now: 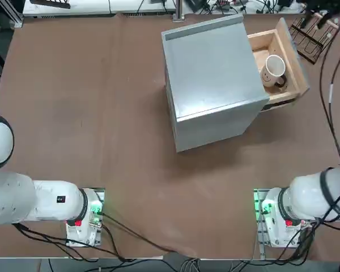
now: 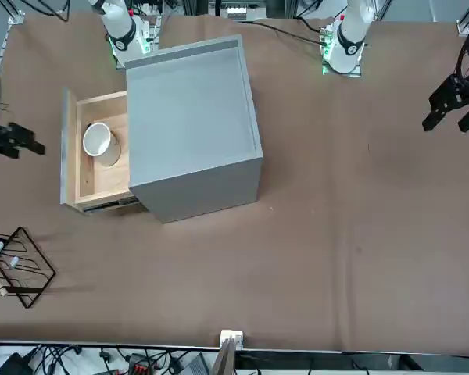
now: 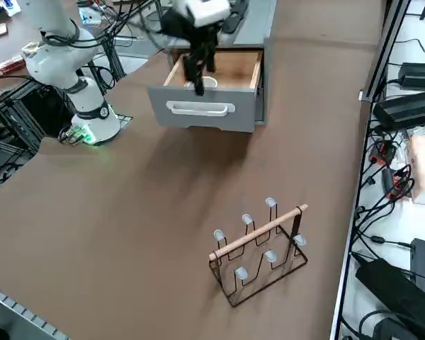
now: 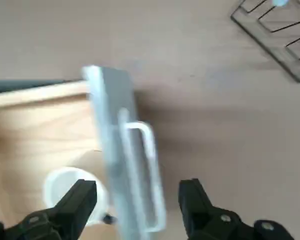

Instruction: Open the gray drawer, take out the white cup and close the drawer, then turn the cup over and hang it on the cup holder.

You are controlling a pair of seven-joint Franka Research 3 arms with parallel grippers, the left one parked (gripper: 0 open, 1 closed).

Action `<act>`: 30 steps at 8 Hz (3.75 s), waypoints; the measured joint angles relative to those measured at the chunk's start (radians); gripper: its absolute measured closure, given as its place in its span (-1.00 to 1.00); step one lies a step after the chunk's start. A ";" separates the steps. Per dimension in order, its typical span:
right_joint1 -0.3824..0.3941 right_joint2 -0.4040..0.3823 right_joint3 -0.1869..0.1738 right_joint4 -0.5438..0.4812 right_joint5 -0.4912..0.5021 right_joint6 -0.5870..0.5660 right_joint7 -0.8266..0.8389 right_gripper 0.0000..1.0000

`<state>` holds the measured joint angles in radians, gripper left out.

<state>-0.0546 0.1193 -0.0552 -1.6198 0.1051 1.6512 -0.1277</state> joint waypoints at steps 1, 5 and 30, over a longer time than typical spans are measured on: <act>0.073 -0.007 0.004 0.000 0.000 0.000 0.136 -0.95; 0.252 -0.013 0.008 -0.060 0.000 -0.003 0.376 -0.66; 0.261 -0.090 -0.009 -0.063 -0.027 -0.113 0.453 0.90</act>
<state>0.2067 0.0296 -0.0643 -1.6831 0.0784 1.5384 0.3251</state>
